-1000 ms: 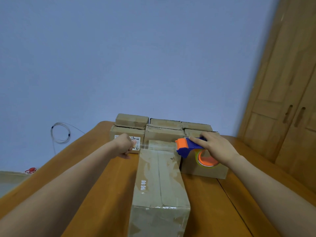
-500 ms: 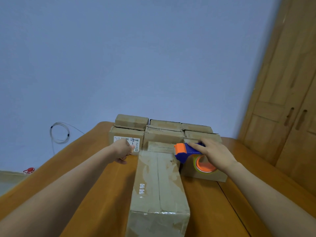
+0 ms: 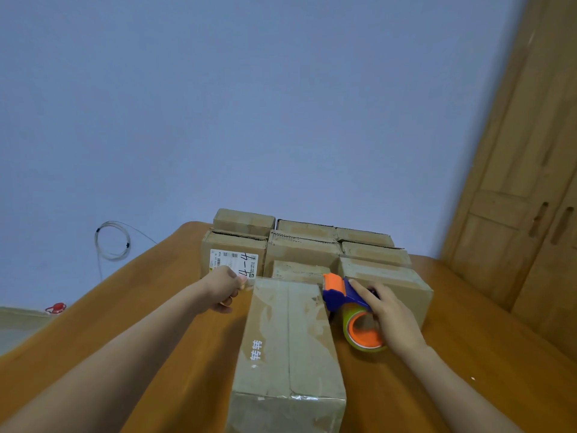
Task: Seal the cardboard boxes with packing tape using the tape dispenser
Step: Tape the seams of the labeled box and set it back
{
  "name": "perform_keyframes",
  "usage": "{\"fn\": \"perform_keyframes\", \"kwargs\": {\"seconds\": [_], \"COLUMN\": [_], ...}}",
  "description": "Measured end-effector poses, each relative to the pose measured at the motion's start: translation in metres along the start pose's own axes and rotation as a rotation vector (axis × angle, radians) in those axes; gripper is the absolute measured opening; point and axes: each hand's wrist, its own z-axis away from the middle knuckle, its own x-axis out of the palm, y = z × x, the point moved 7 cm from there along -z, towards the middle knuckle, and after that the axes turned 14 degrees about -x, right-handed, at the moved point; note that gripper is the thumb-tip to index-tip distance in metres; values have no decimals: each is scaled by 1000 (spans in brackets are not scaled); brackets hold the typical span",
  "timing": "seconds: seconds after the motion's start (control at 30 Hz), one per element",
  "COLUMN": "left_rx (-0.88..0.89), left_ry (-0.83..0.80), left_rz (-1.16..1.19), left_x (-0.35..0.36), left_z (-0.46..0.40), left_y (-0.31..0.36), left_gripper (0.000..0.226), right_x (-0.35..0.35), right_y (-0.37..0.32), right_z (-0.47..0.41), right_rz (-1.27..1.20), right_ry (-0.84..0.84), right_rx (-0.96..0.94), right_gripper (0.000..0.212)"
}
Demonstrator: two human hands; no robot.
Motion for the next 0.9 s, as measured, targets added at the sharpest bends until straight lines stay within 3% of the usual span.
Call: {"fn": "perform_keyframes", "kwargs": {"seconds": [0.17,0.63,0.9], "left_rx": [-2,47,155], "left_ry": [-2,77,231], "left_rz": [44,27,-69], "left_x": [11,11,32], "left_z": [-1,-3,7], "left_y": [-9,-7,-10], "left_gripper": [26,31,26], "right_x": [14,41,47], "right_y": [-9,-23,-37], "right_z": [11,30,37], "right_rz": [-109,-284,-317], "right_ry": [36,149,245], "right_rx": [111,314,444], "right_gripper": [87,90,87]}}
